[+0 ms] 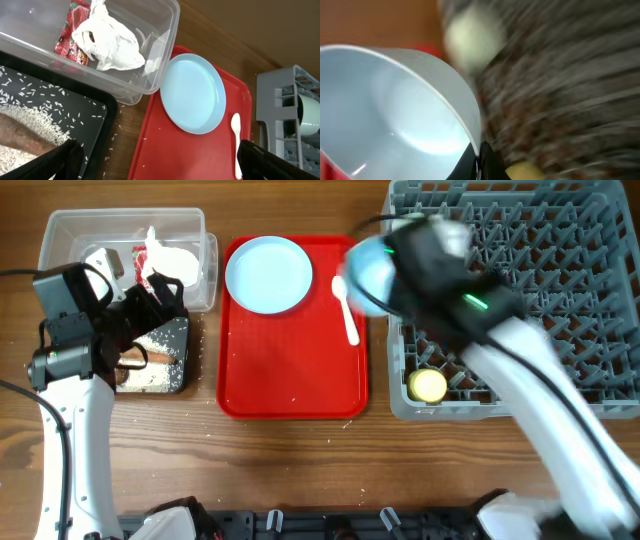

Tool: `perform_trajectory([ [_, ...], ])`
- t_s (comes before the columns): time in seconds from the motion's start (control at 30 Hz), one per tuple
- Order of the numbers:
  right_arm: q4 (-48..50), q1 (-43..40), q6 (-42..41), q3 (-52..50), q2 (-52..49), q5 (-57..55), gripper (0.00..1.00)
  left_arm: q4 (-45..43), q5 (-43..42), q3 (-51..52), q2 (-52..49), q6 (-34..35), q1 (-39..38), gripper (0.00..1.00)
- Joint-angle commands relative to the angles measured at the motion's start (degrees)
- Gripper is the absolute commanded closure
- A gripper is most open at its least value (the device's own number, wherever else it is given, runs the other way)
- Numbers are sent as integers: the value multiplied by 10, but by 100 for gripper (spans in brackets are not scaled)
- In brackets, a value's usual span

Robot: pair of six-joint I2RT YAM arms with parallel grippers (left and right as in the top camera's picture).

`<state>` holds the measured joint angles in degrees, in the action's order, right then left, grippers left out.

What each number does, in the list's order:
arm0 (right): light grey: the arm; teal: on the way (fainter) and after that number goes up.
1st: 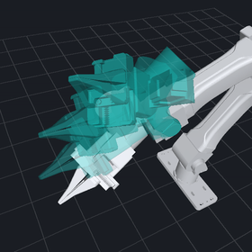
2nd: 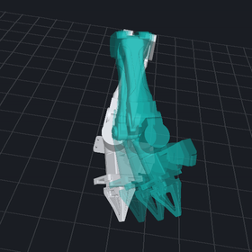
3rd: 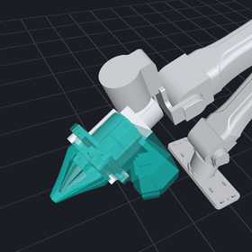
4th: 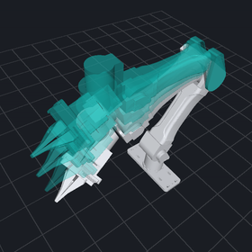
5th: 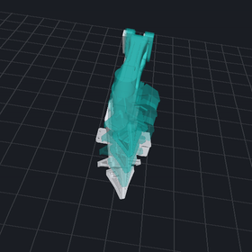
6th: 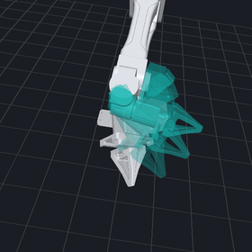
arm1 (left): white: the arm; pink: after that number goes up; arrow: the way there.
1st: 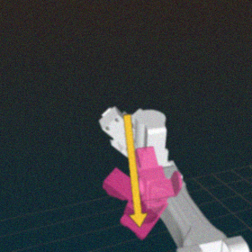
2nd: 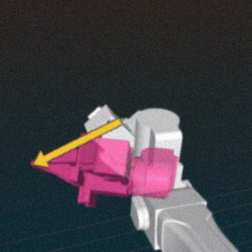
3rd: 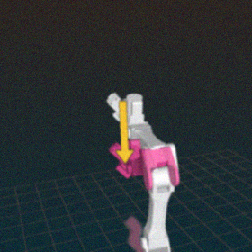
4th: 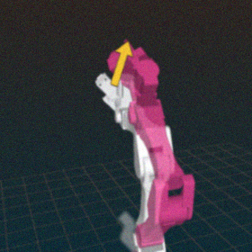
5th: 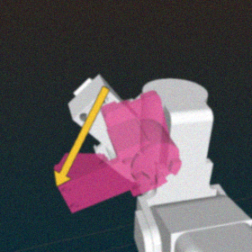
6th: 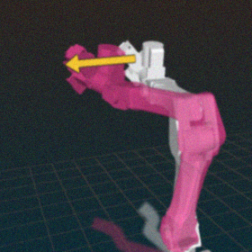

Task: Sort waste into correct bins and load items into the dishwasher rack
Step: 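Carry the light blue bowl into the dish rack and release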

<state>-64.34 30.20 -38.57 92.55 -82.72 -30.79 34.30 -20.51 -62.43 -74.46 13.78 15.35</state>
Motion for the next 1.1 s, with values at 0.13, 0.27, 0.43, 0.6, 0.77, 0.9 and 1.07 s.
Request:
perform_trajectory([
  [0.13, -3, -13, 163, -14, -63, -418, 96, -2, -7, -6, 3, -12, -1, 0],
  [0.27, 15, -17, 256, -14, -188, -456, 96, -2, -7, -6, 3, -12, -1, 0],
  [0.43, 40, -17, 310, -14, -317, -468, 96, -2, -7, -6, 3, -12, -1, 0],
  [0.6, 37, -17, 310, -14, -361, -417, 96, -2, -7, -6, 3, -12, -1, 0],
  [0.77, 6, 1, 310, -14, -360, -359, 96, -2, -7, -6, 3, -12, -1, 0],
  [0.9, -29, 38, 311, -14, -360, -286, 79, -2, -7, -6, 3, -12, -1, 0],
  [1.07, -42, 73, 311, -14, -360, -262, 23, -2, -7, -6, 3, -12, -1, 0],
])
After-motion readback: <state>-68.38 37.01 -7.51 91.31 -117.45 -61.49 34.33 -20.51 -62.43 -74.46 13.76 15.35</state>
